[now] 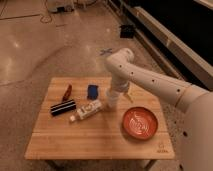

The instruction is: Pick up the ceramic cup

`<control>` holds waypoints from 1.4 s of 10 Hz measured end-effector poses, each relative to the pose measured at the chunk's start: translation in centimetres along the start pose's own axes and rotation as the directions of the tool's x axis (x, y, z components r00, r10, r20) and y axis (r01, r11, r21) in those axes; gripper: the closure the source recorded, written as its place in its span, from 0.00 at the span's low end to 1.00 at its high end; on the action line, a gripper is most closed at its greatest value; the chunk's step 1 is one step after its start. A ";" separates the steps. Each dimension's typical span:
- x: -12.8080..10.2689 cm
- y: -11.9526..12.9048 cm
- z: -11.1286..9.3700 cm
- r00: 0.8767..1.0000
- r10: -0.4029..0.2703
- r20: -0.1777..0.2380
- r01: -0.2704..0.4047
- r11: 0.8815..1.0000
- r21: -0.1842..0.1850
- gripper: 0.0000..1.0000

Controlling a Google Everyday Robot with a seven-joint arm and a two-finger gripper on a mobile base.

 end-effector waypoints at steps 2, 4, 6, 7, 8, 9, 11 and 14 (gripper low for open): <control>2.4 -1.4 -2.4 1.000 -0.011 -0.008 0.011 1.000 0.013 0.20; 3.0 -1.6 -2.7 1.000 -0.015 0.003 0.015 1.000 0.013 0.20; 2.5 -1.4 -1.2 1.000 -0.019 0.020 0.019 1.000 0.016 0.20; 1.9 -1.2 0.0 0.999 -0.023 0.030 0.023 1.000 0.014 0.20; 1.5 -1.1 0.8 0.999 -0.026 0.038 0.026 1.000 0.014 0.20; 1.0 -0.9 1.8 0.998 -0.032 0.047 0.031 0.999 0.014 0.20; 0.3 -0.8 3.9 0.998 -0.047 0.050 0.046 0.999 0.026 0.20; -0.7 -0.2 8.7 0.996 -0.070 0.046 0.068 0.997 0.044 0.20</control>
